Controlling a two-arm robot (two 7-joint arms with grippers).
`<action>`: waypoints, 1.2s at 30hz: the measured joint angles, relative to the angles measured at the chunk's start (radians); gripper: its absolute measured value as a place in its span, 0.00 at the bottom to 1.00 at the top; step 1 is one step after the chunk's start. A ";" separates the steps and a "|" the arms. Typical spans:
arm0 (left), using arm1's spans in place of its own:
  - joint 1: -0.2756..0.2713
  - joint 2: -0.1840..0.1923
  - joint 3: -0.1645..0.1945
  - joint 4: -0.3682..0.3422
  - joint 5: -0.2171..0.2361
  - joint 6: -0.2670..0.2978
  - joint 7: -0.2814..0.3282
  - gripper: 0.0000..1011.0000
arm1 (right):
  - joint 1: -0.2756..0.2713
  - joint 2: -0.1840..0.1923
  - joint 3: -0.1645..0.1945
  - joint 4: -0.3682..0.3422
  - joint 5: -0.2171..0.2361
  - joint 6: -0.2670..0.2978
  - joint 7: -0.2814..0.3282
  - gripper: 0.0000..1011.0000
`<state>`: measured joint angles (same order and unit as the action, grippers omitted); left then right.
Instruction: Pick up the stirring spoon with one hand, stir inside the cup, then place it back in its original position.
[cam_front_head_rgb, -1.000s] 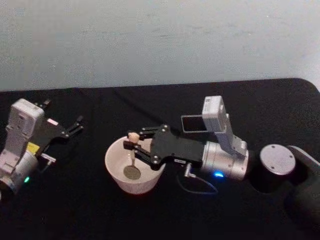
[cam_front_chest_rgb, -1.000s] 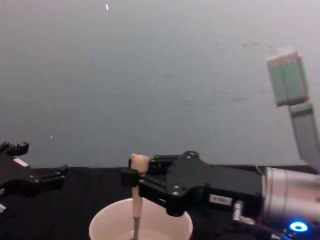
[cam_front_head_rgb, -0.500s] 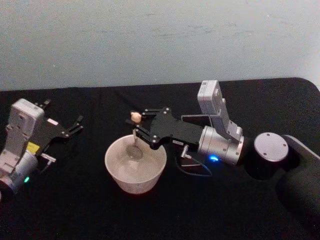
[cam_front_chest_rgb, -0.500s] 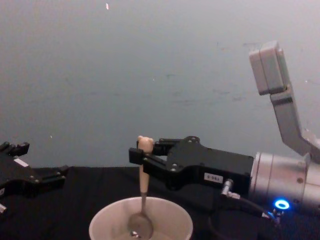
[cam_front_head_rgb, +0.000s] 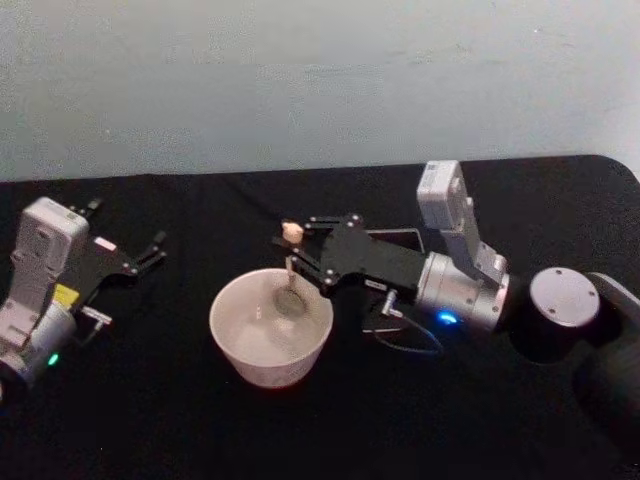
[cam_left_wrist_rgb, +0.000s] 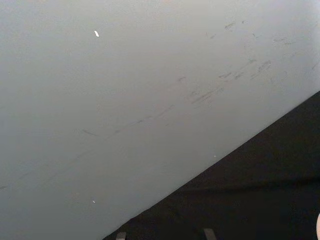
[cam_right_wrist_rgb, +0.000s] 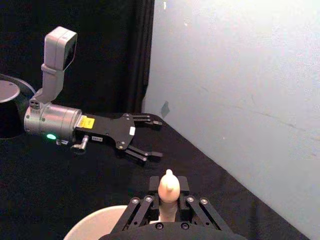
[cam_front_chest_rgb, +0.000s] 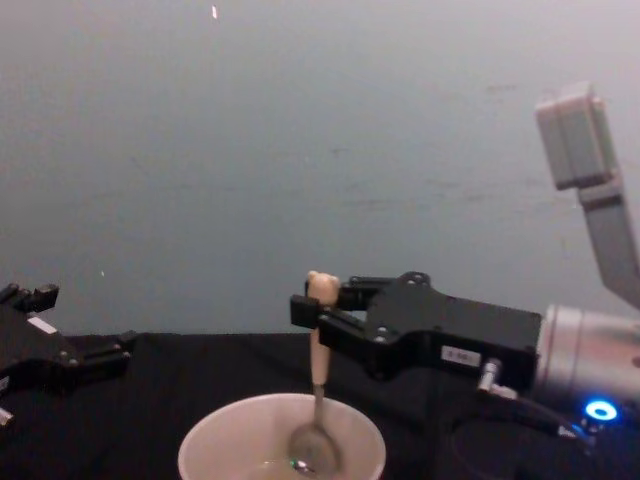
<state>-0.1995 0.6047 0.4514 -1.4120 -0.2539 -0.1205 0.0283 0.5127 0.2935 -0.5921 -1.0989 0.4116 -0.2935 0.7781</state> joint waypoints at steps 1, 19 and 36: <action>0.000 0.000 0.000 0.000 0.000 0.000 0.000 0.99 | -0.009 0.009 0.004 -0.014 0.004 0.004 0.000 0.21; 0.000 0.000 0.000 0.000 0.000 0.000 0.000 0.99 | -0.122 0.085 0.000 -0.177 0.057 0.051 0.026 0.21; 0.000 0.000 0.000 0.000 0.000 0.000 0.000 0.99 | -0.059 0.014 -0.057 -0.112 0.047 0.025 0.037 0.21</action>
<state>-0.1995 0.6047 0.4514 -1.4120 -0.2539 -0.1205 0.0283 0.4536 0.3072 -0.6486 -1.2109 0.4590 -0.2687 0.8146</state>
